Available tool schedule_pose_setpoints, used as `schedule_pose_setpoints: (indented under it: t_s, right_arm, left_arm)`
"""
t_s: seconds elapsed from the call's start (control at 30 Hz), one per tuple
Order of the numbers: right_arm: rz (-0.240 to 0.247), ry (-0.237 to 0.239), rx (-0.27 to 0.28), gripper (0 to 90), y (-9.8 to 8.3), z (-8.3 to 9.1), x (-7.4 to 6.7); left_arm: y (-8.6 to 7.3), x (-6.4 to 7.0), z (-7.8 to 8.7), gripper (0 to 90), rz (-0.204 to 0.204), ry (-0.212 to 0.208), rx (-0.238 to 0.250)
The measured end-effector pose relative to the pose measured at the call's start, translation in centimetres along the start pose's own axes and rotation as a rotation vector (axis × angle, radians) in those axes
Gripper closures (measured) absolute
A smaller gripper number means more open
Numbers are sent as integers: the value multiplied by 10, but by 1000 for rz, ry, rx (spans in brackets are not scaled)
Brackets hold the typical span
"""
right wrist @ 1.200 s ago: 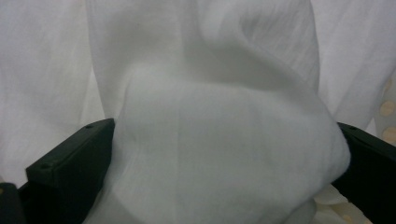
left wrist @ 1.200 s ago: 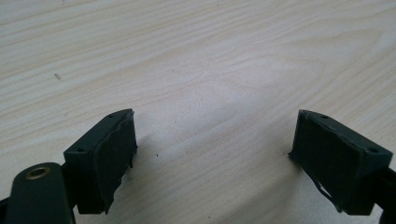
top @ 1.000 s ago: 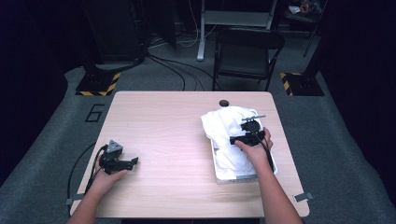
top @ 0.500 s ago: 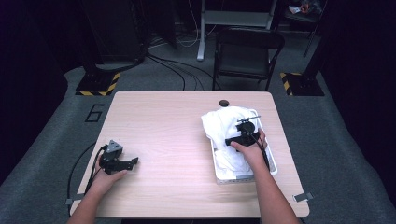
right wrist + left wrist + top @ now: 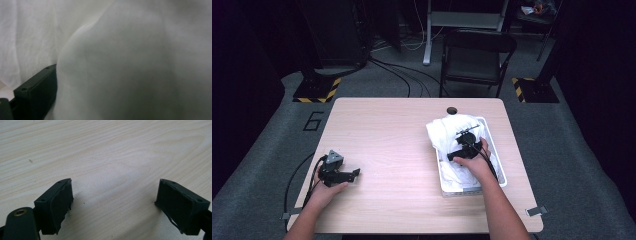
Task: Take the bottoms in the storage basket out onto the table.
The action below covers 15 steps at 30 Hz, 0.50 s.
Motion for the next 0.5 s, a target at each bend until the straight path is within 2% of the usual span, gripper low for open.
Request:
schedule_pose_setpoints:
  t_s: [0.03,0.07,0.3,0.5]
  right_arm:
    - [10,-5,-4,0,0,-2,2]
    - [-7,-1,-14,0,-2,-2,1]
    - [-24,-4,-27,0,-6,-9,5]
    - [2,-32,-51,0,-9,-16,5]
  left_arm:
    - [0,0,0,134,-1,0,0]
    - [0,0,0,134,0,0,0]
    - [0,0,0,134,0,-1,0]
    - [0,0,0,134,-1,0,0]
Point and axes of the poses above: each handheld gripper's, and its own axes: z roughly backward along the jaws, y roughly out of its top, x roughly to its right, the point moved 8 cm from there along -z, roughly forward along the jaws, and after that the axes turned 2 degrees about -z, right-handed, at the moved point
